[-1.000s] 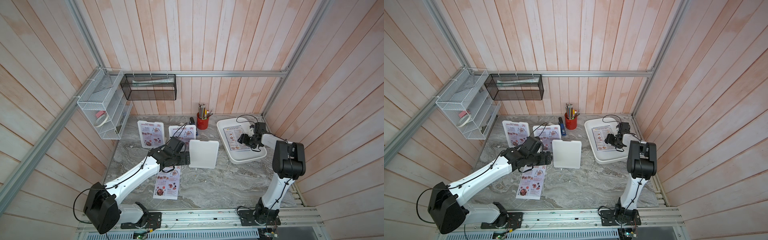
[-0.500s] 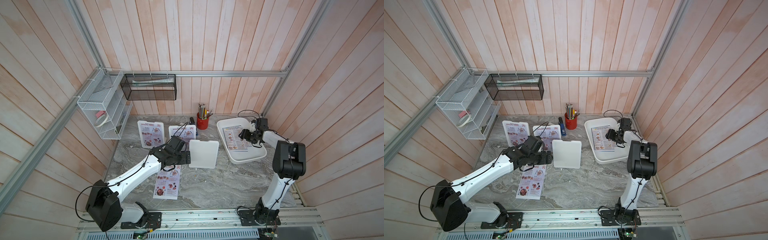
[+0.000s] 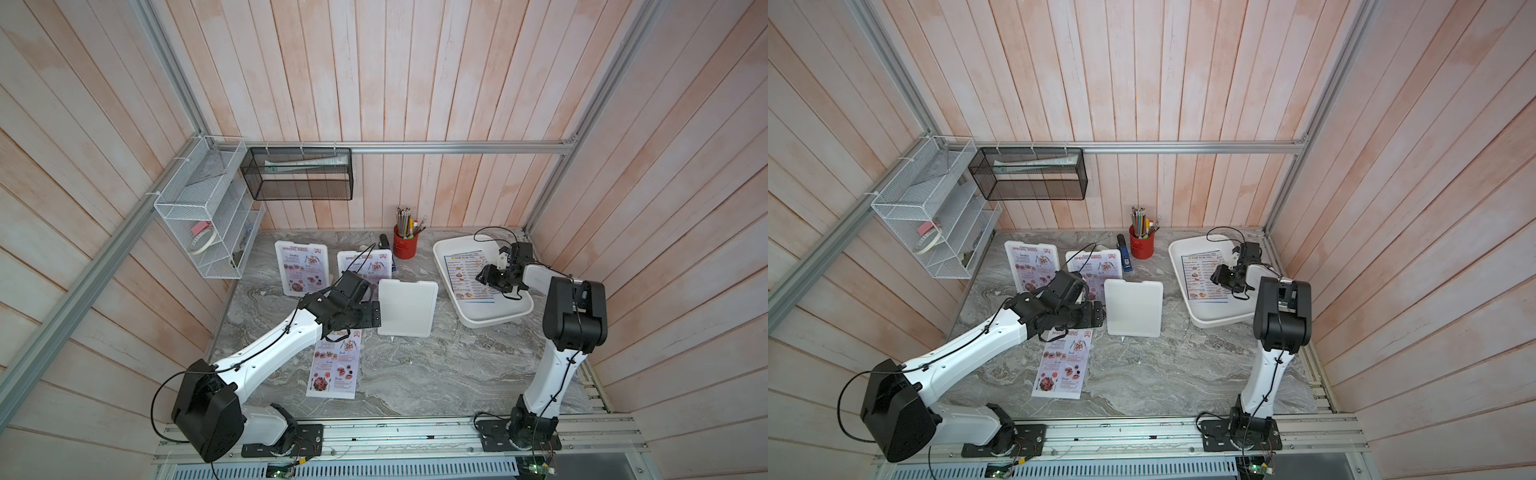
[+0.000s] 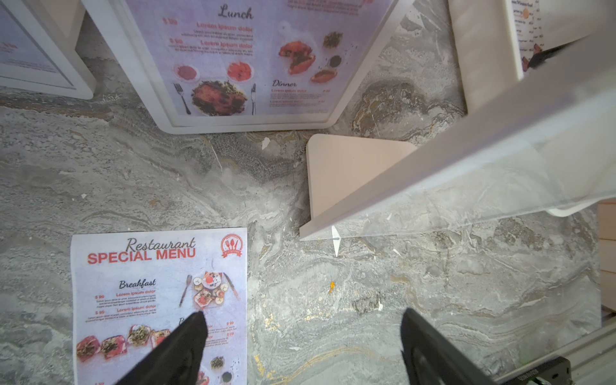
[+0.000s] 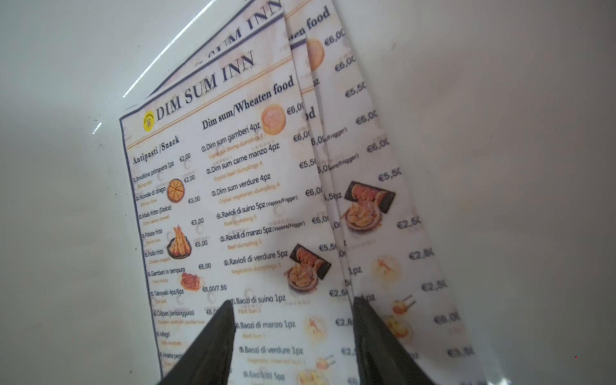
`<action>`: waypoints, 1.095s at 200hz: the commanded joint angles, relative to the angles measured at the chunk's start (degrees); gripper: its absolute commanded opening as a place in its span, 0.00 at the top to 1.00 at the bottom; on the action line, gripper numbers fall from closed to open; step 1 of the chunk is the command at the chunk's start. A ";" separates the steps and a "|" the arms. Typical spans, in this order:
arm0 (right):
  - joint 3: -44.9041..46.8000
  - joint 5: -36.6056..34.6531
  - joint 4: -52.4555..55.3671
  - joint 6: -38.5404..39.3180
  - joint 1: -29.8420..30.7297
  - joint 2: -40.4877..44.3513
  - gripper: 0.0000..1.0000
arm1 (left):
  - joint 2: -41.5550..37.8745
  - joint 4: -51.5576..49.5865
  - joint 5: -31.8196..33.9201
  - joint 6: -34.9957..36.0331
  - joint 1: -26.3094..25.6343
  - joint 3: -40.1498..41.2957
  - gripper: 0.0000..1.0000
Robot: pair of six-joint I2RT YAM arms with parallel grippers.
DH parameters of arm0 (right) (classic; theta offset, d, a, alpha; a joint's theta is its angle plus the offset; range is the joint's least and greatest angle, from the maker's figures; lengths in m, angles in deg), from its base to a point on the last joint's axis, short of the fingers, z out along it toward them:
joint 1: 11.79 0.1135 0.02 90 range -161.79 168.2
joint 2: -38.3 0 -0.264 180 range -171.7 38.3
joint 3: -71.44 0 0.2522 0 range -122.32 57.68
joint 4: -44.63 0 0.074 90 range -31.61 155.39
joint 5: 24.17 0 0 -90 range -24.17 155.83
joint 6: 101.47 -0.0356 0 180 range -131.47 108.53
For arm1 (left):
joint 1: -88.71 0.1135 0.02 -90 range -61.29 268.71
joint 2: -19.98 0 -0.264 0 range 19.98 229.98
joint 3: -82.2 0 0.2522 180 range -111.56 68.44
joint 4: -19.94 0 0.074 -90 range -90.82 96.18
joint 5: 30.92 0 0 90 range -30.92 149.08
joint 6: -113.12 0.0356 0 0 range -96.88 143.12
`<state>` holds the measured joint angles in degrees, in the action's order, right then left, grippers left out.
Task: Replace the menus in the menu holders
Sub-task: Move the storage box to the center of the board.
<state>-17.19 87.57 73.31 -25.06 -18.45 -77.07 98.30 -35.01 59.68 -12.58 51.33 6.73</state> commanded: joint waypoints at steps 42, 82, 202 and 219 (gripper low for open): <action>1.97 10.39 1.79 -2.76 0.37 -0.35 0.45 | -0.11 -0.29 0.17 0.72 0.34 -1.91 0.07; 0.82 12.99 4.72 -0.86 0.33 -1.55 0.45 | 0.05 0.14 -2.06 1.19 0.06 -2.63 0.07; -4.15 -6.91 13.88 -0.41 7.67 4.49 0.41 | 2.27 1.42 -4.10 -0.75 -9.92 -5.31 0.08; 0.41 -11.66 14.24 -3.94 9.06 7.54 0.42 | 2.49 1.33 -3.44 -0.86 -10.77 -5.54 0.08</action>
<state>-20.41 84.38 82.64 -25.45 -11.06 -72.40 100.27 -34.90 56.31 -12.65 41.73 1.11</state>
